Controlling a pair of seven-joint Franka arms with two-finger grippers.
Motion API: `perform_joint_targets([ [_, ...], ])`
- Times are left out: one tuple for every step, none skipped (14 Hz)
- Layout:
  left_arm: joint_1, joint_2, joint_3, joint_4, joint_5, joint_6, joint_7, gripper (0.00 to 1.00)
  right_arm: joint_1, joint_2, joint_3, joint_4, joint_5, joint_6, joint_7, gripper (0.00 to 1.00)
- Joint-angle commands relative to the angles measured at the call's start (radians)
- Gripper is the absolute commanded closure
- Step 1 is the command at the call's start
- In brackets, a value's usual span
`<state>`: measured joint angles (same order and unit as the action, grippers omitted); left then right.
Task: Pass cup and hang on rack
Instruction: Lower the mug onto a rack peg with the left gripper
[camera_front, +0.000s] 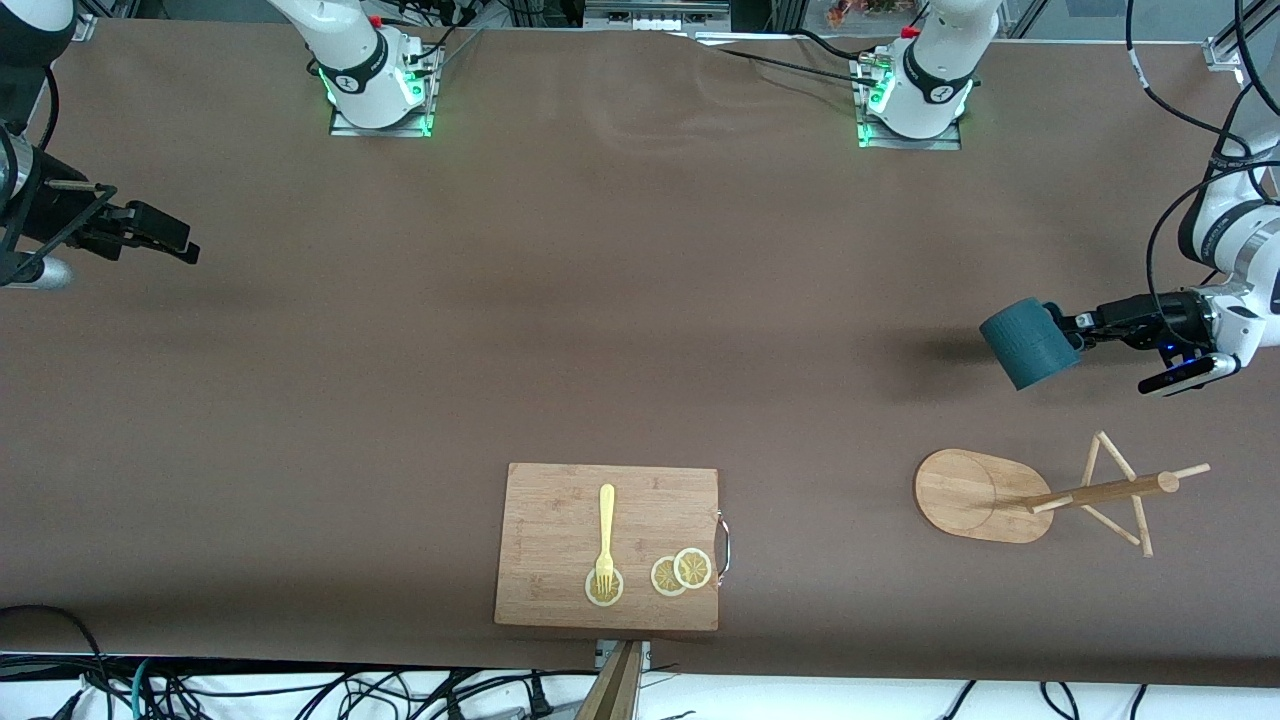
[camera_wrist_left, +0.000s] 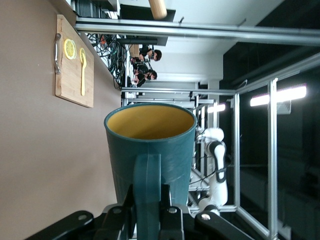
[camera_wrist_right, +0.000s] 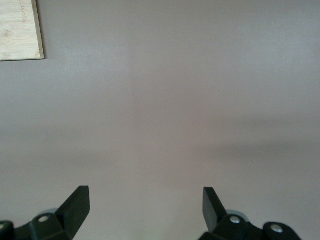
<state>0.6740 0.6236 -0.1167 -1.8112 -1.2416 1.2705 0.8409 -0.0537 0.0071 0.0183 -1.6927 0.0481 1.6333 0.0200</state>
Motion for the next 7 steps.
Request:
perform_joint_targets([
  [0.010,0.019,-0.001,0.061,-0.032,-0.026,-0.141,1.00,-0.002,-0.007,0.002,0.001,0.016,-0.009,0.009,0.00],
  [0.013,0.027,-0.001,0.075,-0.062,-0.026,-0.178,1.00,-0.003,-0.007,0.002,0.001,0.016,-0.009,0.008,0.00],
  [0.013,0.044,-0.001,0.096,-0.093,-0.026,-0.215,1.00,-0.003,-0.007,0.002,0.001,0.016,-0.009,0.009,0.00],
  [0.015,0.062,-0.001,0.127,-0.102,-0.026,-0.262,1.00,-0.003,-0.007,0.002,0.001,0.016,-0.009,0.009,0.00],
  [0.016,0.077,0.003,0.172,-0.102,-0.025,-0.319,1.00,-0.003,-0.007,0.002,0.001,0.016,-0.007,0.009,0.00],
  [0.018,0.091,0.005,0.208,-0.102,-0.025,-0.374,1.00,-0.003,-0.007,0.002,0.001,0.016,-0.007,0.009,0.00],
  [0.018,0.110,0.005,0.236,-0.099,-0.023,-0.399,1.00,-0.003,-0.007,0.002,0.001,0.016,-0.007,0.009,0.00],
])
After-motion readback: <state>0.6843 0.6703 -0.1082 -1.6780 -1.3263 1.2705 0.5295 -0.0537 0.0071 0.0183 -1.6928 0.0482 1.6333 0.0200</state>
